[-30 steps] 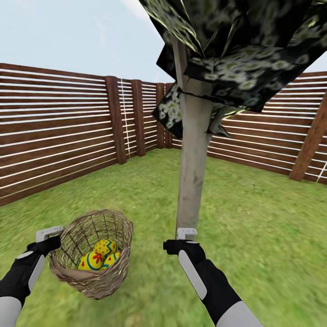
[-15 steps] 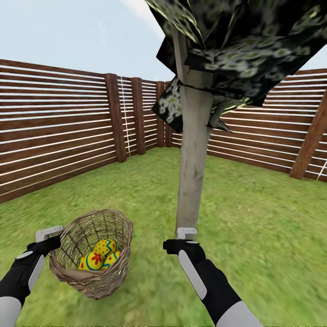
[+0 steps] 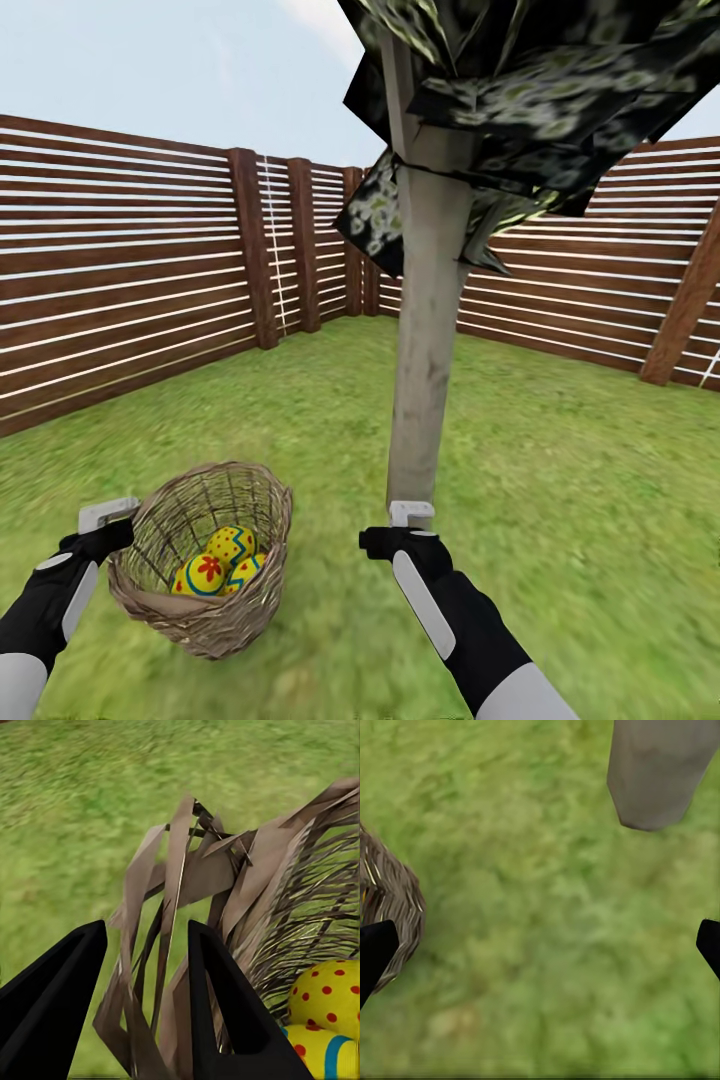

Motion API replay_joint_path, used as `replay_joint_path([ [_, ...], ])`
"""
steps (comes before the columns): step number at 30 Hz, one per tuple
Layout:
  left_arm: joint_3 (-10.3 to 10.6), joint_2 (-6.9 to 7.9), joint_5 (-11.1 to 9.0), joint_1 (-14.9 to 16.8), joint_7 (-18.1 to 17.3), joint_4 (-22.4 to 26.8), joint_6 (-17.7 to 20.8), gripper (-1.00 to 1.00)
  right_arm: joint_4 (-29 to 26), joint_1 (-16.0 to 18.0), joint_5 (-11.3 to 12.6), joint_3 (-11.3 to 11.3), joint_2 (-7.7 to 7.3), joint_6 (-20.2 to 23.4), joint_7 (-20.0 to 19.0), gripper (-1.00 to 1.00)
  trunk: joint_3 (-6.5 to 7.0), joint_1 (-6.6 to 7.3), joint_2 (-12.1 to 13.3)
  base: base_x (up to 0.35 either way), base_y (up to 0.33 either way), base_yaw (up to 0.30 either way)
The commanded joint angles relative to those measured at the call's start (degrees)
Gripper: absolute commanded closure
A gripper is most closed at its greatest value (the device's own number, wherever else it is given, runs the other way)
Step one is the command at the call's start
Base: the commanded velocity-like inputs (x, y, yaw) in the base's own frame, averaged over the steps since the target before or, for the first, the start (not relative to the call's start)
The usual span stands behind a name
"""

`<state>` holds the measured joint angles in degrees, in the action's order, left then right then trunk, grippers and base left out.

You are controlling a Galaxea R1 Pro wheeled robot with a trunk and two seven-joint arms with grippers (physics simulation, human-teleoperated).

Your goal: Take the three Easter eggs out of the wicker basket on the lawn in the garden, then place them on the lawn next to a single tree (choose any tree) so that all three eggs are next to the same tree and none are left in the basket.

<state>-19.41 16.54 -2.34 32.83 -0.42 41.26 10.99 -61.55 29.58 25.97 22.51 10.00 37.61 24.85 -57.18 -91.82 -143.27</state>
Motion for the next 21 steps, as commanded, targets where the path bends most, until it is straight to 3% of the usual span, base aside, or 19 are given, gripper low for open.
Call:
replay_joint_path([
  [1, -0.11, -0.01, -0.30, 0.04, -0.05, 0.14, 0.34, 1.00, -0.06, 0.04, 0.58, 0.08, 0.00, 0.10, 0.55, -1.00, -0.28, -0.01, -0.05, 0.000, 0.000, 0.000],
  [21, -0.11, -0.01, -0.30, 0.04, -0.11, 0.14, 0.26, 1.00, -0.05, 0.04, 0.64, 0.08, 0.00, 0.10, 0.55, -1.00, -4.71, -0.52, -0.31, 0.000, 0.000, 0.000],
])
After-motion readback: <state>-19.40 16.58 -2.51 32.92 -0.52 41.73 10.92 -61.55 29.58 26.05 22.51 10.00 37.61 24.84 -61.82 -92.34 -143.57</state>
